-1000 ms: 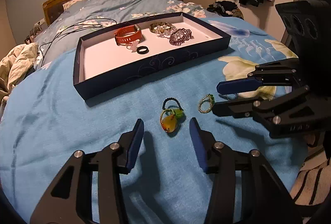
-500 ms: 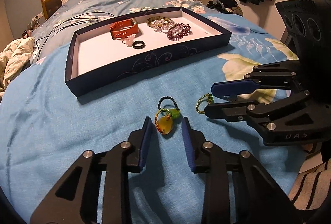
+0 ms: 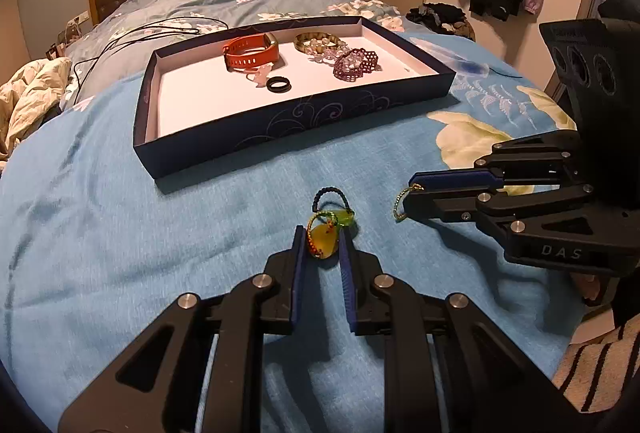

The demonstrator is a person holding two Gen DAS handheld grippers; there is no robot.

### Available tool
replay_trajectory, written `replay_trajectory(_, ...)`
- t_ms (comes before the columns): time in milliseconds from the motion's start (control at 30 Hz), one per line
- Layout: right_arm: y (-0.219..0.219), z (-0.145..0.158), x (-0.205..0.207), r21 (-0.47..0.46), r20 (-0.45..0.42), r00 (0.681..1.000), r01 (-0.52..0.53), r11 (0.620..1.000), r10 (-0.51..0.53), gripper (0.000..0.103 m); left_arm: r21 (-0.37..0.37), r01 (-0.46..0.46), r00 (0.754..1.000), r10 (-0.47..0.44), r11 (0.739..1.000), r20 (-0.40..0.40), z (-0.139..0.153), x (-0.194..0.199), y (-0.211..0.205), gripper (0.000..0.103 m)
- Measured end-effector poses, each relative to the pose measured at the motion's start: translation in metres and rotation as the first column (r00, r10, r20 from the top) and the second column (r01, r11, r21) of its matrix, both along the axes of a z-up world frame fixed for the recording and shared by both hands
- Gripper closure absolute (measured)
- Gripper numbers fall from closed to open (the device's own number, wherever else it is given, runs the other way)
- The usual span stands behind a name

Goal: Organize jewelry
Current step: 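Grasp the yellow-stone ring with the left tool while the right tool grasps the green-stone gold ring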

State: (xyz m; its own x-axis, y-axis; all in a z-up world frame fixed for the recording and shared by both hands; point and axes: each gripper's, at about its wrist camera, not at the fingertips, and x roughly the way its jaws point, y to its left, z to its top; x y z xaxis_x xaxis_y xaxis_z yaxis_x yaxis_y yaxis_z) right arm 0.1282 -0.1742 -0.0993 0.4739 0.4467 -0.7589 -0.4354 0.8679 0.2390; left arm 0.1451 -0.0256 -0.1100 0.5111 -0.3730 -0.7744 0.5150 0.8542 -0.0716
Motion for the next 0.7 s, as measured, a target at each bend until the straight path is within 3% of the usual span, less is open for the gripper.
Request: replay_trajectory(700, -0.023, 0.023, -0.004, 0.045, 0.072, 0.995, 0.065, 0.997, -0.068, 0.095, -0.056, -0.004, 0.999, 0.006, 0.998, 0.051, 0.020, -0.007, 0.006, 0.087)
